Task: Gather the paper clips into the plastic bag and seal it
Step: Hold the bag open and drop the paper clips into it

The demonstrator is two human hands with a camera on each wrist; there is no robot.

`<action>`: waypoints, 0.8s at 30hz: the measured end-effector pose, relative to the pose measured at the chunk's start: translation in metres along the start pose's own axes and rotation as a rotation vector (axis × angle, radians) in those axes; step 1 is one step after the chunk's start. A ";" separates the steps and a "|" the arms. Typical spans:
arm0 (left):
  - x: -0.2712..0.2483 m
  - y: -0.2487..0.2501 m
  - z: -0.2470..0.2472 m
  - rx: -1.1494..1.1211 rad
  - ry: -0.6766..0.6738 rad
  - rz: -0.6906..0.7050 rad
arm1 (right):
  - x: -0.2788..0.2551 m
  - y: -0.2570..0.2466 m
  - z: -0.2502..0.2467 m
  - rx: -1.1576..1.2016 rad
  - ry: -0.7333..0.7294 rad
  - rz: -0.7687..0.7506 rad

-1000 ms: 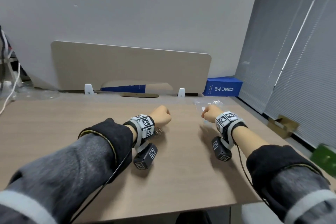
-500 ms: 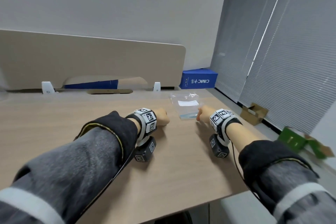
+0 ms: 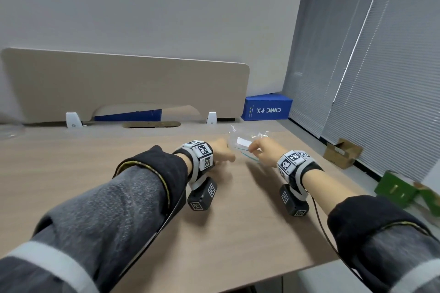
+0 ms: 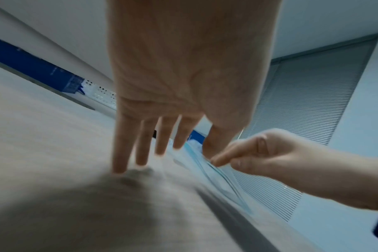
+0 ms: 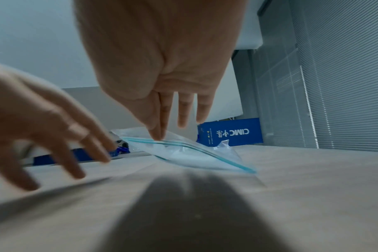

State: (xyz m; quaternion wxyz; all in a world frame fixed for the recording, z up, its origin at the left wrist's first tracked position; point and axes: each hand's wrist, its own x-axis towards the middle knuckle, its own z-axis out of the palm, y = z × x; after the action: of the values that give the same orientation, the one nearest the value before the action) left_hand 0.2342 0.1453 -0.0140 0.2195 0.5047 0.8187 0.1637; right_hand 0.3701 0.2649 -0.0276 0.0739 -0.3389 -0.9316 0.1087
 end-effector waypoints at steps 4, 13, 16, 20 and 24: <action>0.000 0.007 -0.005 -0.044 0.305 0.114 | -0.005 -0.027 -0.012 -0.027 0.010 -0.140; -0.031 -0.032 -0.044 0.108 0.431 0.072 | -0.004 -0.096 -0.035 -0.090 0.250 -0.289; -0.042 -0.045 -0.056 0.098 0.559 0.074 | -0.007 -0.116 -0.039 -0.122 0.326 -0.273; -0.064 -0.055 -0.076 0.105 0.738 0.109 | -0.010 -0.133 -0.050 -0.126 0.389 -0.131; -0.084 -0.062 -0.094 0.221 0.846 0.057 | -0.014 -0.145 -0.066 -0.160 0.408 -0.079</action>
State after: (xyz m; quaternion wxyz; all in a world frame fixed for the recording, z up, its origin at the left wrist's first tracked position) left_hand 0.1714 0.0386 0.0515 -0.1952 0.4360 0.8349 0.2732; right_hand 0.3057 0.1580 0.0722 0.2382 -0.3221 -0.9154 -0.0392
